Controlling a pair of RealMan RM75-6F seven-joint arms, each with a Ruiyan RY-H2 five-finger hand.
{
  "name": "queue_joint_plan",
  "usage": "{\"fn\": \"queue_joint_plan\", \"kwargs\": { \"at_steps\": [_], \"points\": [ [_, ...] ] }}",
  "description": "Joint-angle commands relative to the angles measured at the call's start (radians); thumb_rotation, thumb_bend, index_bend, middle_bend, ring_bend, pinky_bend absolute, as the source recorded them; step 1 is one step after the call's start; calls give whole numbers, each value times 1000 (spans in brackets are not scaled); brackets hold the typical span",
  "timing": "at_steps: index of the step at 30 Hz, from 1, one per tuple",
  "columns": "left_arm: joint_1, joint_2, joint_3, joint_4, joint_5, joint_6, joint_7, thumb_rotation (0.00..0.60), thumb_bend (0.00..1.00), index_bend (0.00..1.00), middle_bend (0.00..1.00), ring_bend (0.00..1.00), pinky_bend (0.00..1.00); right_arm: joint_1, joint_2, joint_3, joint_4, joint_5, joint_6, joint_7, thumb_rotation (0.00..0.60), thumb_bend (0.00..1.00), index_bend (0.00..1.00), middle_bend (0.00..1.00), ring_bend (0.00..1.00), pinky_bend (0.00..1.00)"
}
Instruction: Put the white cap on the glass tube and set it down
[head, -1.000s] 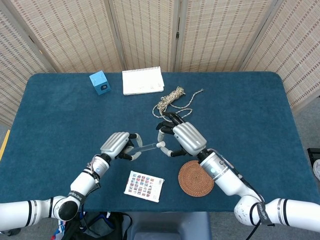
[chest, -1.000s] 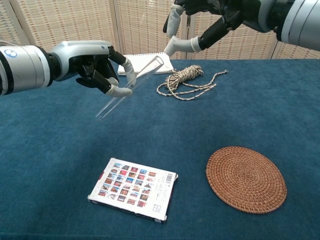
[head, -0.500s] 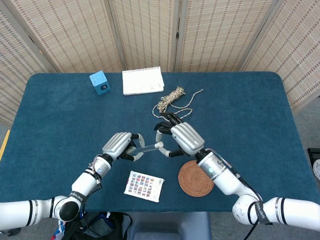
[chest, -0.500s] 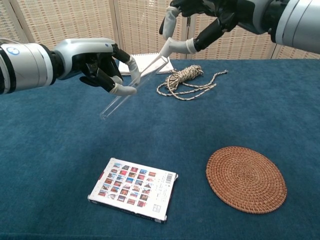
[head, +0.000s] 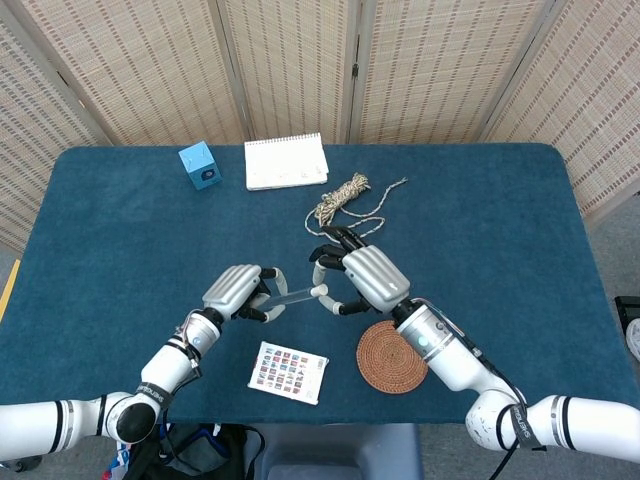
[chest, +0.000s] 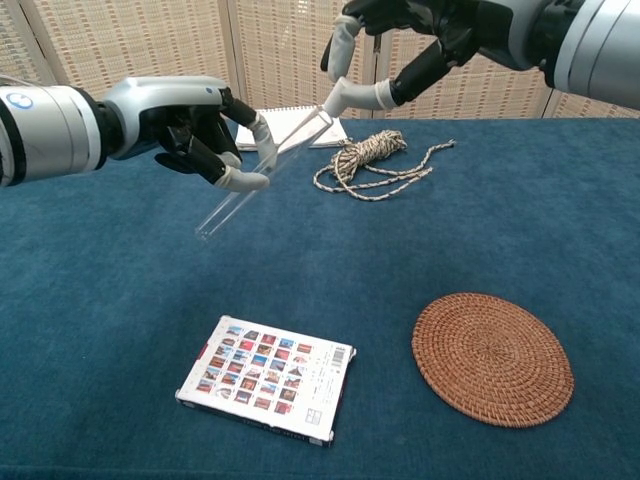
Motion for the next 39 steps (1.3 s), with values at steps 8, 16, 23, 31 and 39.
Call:
{"fn": "queue_joint_plan", "kwargs": {
  "at_steps": [8, 16, 23, 31, 39],
  "points": [
    [-8, -4, 6, -4, -2, -1, 5, 600, 409, 544, 969, 990, 1000, 7, -14, -5, 11, 5, -2, -6, 600, 450, 743, 299, 0, 0],
    [-15, -12, 9, 2, -8, -2, 6, 600, 409, 543, 969, 990, 1000, 15, -26, -5, 20, 10, -6, -8, 600, 452, 743, 299, 0, 0],
    [-18, -10, 9, 4, -12, -1, 4, 600, 409, 543, 969, 990, 1000, 24, -42, -6, 31, 16, -12, -13, 600, 452, 743, 300, 0, 0],
    [-18, -4, 12, 3, -15, -4, 2, 600, 409, 543, 969, 990, 1000, 31, -55, -11, 45, 20, -20, -13, 600, 454, 743, 302, 0, 0],
    [-16, -2, 17, 5, -14, -2, 2, 600, 409, 543, 969, 990, 1000, 30, -56, -14, 50, 17, -18, -12, 600, 424, 742, 290, 0, 0]
  ]
}}
